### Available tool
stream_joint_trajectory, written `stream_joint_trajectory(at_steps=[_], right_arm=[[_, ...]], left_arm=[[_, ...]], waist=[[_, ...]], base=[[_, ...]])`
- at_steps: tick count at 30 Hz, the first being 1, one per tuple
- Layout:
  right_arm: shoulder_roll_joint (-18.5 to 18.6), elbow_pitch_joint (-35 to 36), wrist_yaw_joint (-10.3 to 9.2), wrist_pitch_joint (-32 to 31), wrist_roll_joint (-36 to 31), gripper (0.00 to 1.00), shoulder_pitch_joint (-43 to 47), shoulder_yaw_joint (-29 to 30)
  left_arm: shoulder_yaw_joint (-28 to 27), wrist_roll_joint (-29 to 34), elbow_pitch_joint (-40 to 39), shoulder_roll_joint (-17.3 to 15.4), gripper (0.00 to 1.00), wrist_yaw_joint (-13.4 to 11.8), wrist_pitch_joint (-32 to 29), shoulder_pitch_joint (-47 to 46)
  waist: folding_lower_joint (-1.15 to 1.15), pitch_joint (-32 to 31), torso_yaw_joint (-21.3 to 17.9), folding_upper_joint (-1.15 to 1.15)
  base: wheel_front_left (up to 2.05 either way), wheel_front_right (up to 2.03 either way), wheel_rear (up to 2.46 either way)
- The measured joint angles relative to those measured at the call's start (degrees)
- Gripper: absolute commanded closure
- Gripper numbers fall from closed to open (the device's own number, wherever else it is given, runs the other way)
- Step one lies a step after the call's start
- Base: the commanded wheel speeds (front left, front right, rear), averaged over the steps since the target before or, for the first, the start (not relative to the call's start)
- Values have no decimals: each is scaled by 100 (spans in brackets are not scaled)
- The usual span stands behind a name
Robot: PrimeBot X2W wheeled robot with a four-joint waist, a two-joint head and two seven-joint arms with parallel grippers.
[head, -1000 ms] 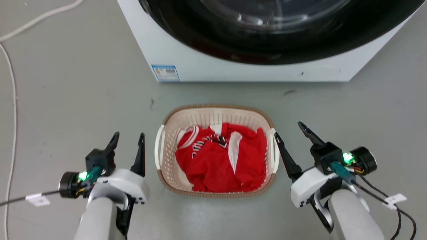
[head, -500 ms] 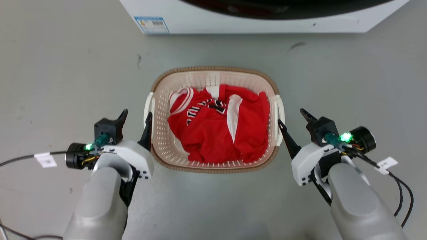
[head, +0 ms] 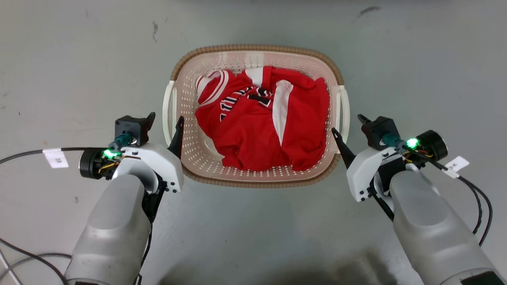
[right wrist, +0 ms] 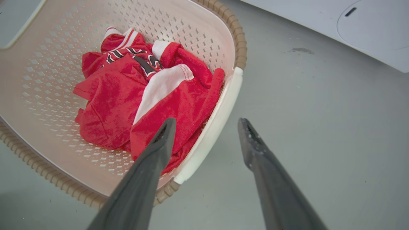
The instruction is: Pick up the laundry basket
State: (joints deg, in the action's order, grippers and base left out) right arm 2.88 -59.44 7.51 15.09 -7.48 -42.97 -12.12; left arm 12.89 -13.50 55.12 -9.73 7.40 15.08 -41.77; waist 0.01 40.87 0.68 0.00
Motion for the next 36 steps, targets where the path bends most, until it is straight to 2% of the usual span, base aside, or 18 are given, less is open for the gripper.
stream_joint_trajectory(at_steps=[13,31,32,33,34,35,36], right_arm=[[-1,-706,0,0,-52,0,-643,101],[-1,-1031,0,0,109,0,-1007,-208],[-1,-1061,0,0,130,50,-1022,-230],[-1,-1079,0,0,148,75,-1044,-248],[-1,-1085,0,0,157,100,-1068,-268],[-1,-1100,0,0,171,100,-1087,-302],[-1,-1118,0,0,198,100,-1100,-334]], left_arm=[[780,-486,619,-54,0,0,4,-610],[1752,-1221,1148,-105,0,0,0,-1198],[1780,-1252,1151,-104,0,0,0,-1222],[1820,-1267,1156,-105,12,0,0,-1248],[1873,-1305,1174,-101,85,0,0,-1266],[1923,-1339,1190,-94,100,-1,1,-1269],[1963,-1380,1202,-92,100,-2,1,-1271]], waist=[[0,545,95,0],[0,907,88,0],[0,918,91,0],[0,929,94,0],[0,936,96,0],[0,941,100,0],[0,943,104,0]], base=[[0,0,0],[0,0,0],[0,0,0],[0,0,0],[0,0,0],[0,0,0],[0,0,0]])
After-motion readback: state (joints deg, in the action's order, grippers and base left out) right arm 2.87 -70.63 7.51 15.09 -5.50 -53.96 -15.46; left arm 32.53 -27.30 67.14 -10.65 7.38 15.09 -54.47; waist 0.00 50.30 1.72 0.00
